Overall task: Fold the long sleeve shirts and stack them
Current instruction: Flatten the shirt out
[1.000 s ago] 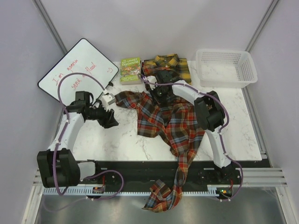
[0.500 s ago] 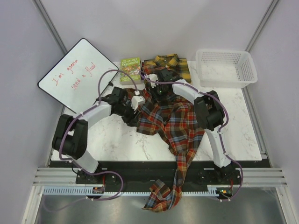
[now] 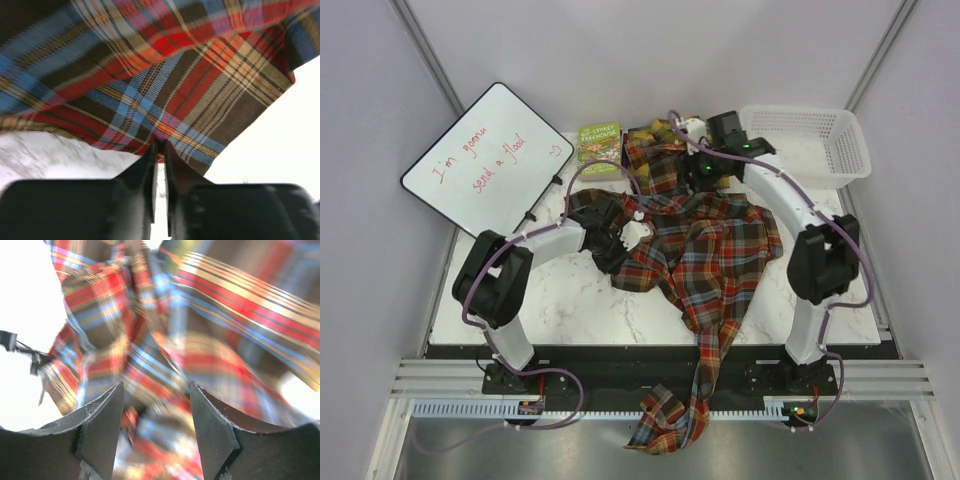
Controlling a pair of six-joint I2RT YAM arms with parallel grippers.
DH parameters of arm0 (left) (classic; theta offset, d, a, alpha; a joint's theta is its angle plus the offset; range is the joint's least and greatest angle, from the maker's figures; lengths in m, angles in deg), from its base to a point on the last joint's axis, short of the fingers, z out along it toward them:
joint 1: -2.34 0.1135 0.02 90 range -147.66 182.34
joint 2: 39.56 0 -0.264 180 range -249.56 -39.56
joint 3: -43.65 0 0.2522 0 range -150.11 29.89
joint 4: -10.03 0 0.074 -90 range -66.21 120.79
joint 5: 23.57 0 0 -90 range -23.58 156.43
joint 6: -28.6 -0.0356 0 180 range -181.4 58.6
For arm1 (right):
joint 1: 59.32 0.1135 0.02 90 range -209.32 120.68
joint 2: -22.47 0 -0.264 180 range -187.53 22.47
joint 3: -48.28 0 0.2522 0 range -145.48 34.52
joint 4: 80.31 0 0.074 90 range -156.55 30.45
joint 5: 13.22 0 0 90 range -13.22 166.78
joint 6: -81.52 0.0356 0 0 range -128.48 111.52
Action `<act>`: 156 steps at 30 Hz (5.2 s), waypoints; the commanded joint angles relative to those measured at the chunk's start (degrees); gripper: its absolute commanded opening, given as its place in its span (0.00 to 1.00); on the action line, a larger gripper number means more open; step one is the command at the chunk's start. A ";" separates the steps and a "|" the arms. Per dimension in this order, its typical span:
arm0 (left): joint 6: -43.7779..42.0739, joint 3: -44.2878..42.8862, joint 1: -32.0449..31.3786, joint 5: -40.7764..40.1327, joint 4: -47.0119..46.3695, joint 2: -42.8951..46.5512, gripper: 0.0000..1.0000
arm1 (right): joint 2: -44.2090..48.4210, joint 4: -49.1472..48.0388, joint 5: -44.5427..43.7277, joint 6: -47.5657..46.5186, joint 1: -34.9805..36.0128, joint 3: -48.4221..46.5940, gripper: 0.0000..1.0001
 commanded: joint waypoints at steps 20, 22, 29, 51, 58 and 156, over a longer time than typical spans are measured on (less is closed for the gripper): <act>-29.76 3.16 -0.63 -2.66 58.57 42.26 0.30 | 12.68 0.00 -18.37 -19.17 -9.89 37.95 0.49; -26.18 0.52 1.56 -0.83 54.20 39.12 0.50 | 14.17 1.49 -19.77 -20.85 -9.80 41.80 0.48; -15.09 -5.55 13.08 0.24 28.90 23.41 0.64 | 27.96 7.02 -20.93 -27.53 -3.93 54.22 0.48; -7.69 -3.12 15.10 -8.46 10.75 -0.82 0.57 | 12.67 1.15 -19.08 -29.37 -8.66 38.63 0.39; -12.35 12.34 15.28 -10.39 16.11 12.97 0.56 | 24.18 9.22 -17.06 -33.86 -7.00 50.35 0.39; -18.70 -39.40 27.85 12.20 7.77 -15.14 0.02 | -9.91 -12.74 -5.80 -7.41 -9.10 -25.49 0.00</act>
